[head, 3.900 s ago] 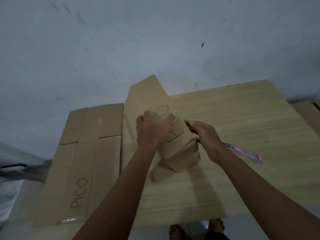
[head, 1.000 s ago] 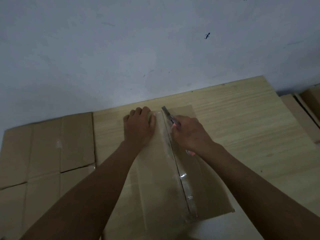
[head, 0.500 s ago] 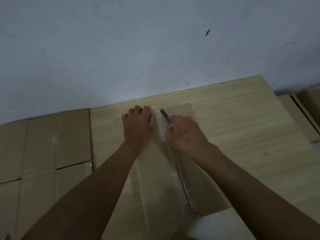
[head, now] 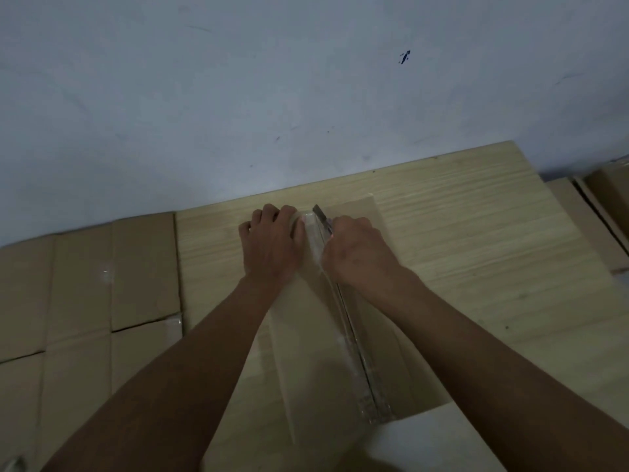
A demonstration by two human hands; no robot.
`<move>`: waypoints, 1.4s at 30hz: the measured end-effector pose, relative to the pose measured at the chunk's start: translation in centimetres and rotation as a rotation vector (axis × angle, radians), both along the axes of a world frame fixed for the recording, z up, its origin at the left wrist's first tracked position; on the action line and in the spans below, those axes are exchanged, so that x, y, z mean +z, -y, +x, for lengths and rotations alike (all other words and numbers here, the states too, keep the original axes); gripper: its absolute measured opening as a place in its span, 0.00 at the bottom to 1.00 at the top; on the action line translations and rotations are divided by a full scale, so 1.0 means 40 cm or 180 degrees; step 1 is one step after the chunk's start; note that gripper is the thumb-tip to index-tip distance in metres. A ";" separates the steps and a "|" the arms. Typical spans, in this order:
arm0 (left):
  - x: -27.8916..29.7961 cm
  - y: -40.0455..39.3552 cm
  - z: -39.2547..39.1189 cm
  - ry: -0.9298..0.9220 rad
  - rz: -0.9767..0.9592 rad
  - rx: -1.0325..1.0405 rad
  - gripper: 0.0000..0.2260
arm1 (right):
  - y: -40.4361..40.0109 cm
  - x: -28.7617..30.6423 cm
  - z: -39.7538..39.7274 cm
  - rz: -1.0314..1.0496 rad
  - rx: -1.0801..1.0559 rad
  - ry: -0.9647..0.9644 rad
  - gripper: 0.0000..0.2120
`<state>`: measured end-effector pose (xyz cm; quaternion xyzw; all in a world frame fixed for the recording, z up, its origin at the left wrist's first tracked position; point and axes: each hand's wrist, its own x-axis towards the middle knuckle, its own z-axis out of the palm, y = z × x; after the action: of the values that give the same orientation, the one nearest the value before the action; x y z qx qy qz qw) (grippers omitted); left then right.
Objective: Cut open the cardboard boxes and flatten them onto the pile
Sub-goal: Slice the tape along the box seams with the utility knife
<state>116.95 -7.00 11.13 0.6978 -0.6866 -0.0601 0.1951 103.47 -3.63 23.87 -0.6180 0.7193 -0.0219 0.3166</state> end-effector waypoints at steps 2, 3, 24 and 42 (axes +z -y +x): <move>0.000 -0.003 0.000 -0.0015 -0.0032 -0.0011 0.11 | 0.003 0.005 -0.002 0.0043 0.0033 -0.0065 0.16; 0.001 -0.003 -0.001 -0.0024 -0.0032 -0.0020 0.11 | 0.002 0.006 -0.002 0.0050 0.0054 -0.0091 0.16; 0.012 0.003 -0.006 -0.0471 -0.0192 -0.0086 0.07 | -0.053 -0.022 -0.003 -0.0002 0.0101 -0.0174 0.18; 0.013 0.021 -0.021 -0.0510 -0.0216 0.0205 0.05 | -0.020 0.020 -0.019 0.0255 0.0302 -0.0319 0.16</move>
<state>116.10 -7.84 11.67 0.7054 -0.6476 -0.0861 0.2748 102.72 -2.81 24.66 -0.6385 0.7044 0.0529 0.3054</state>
